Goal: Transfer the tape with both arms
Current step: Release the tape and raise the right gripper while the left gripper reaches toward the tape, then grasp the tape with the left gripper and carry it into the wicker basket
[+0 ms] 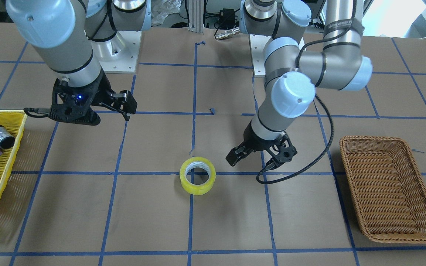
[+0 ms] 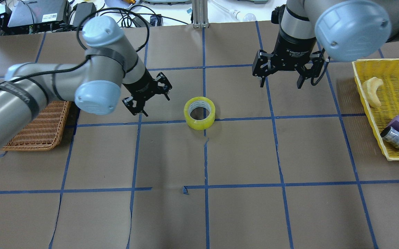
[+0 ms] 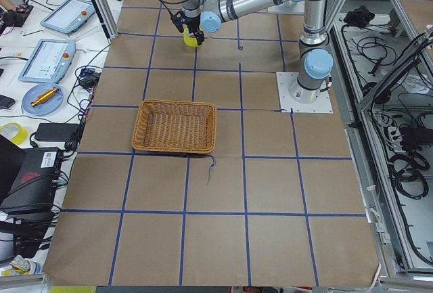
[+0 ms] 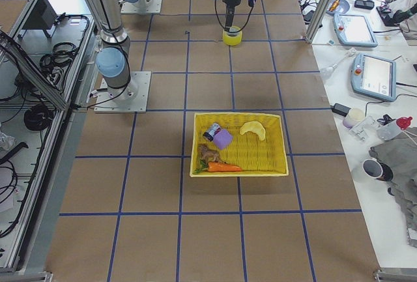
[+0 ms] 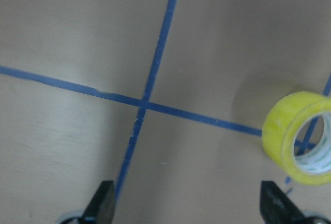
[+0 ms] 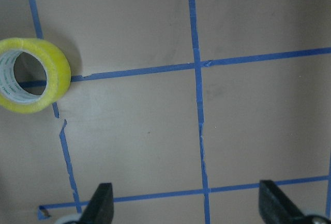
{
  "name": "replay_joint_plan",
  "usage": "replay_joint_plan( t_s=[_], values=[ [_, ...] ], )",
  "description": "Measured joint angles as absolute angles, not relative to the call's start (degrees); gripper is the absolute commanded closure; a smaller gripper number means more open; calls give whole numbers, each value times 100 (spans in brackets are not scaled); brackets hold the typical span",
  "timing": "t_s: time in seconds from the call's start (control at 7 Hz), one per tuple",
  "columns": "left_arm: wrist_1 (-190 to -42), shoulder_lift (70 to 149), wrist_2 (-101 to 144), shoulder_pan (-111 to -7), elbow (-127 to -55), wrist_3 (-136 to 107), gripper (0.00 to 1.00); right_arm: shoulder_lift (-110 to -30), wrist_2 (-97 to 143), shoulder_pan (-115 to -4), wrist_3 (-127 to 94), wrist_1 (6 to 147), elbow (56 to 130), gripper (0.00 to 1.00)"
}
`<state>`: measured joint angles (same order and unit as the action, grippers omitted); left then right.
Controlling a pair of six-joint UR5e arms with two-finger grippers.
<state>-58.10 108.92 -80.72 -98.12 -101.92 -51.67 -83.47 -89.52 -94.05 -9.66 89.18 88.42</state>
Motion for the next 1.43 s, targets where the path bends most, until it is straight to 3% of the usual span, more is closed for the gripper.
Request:
replay_joint_plan(
  t_s=[0.29, 0.43, 0.57, 1.0, 1.43],
  values=[
    [-4881, 11541, -8018, -10359, -10212, -6984, 7, -8455, -8980, -9368, -927, 8817, 8839, 0],
    [-4594, 11801, -8000, -10513, -10187, -7371, 75, -8449, -8971, -9366, -912, 8808, 8845, 0],
    [-4472, 11979, -8009, -10608, -10170, -7415, 100, -8464, -8954, -9356, -844, 8816, 8843, 0],
    [-4493, 11936, -8165, -10571, -10108, -6228, 100, -8595, -8972, -9334, -637, 8837, 8825, 0],
    [-6118, 11353, -8485, -9393, -9603, -2943, 100, -8654, -9000, -9310, -590, 8922, 8816, 0]
  ],
)
